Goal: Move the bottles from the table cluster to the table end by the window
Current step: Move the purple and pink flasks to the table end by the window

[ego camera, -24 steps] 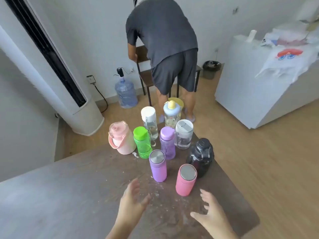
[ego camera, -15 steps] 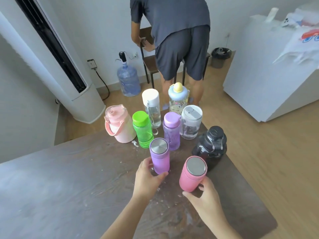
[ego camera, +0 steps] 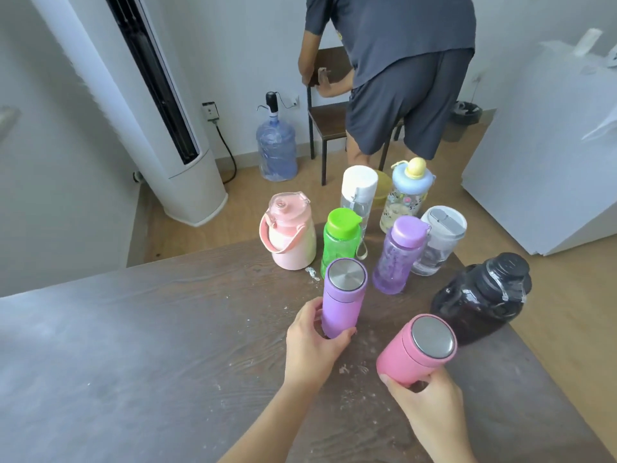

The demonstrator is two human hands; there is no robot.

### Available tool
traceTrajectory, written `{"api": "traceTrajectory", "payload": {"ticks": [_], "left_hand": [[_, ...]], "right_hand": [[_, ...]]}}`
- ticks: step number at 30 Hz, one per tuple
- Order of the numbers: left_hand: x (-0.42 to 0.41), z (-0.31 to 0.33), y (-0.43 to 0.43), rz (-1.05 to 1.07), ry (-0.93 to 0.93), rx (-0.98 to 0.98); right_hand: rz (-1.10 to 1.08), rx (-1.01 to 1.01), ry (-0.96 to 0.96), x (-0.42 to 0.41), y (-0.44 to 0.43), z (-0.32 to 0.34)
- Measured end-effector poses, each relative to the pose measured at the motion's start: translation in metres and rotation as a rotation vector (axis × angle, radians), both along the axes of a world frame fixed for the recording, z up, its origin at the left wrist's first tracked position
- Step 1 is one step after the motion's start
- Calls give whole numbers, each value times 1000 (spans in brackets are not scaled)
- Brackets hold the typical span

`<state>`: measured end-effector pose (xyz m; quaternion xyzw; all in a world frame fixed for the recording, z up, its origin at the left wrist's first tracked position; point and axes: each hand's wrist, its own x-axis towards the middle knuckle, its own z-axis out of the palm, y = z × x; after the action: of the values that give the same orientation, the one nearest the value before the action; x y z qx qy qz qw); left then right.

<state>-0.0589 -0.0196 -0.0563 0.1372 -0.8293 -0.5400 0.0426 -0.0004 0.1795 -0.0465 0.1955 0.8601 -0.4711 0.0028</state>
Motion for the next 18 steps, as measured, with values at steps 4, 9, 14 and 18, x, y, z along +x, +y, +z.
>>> {"api": "traceTrajectory", "payload": {"ticks": [4, 9, 14, 18], "left_hand": [[17, 14, -78, 69, 14, -10], [53, 28, -209, 208, -9, -36], [95, 35, -344, 429, -25, -71], [114, 37, -432, 569, -17, -85]], "right_hand": [[97, -62, -3, 3, -71, 11], [239, -125, 11, 4, -195, 11], [440, -198, 22, -2, -323, 14], [553, -186, 67, -17, -413, 16]]}}
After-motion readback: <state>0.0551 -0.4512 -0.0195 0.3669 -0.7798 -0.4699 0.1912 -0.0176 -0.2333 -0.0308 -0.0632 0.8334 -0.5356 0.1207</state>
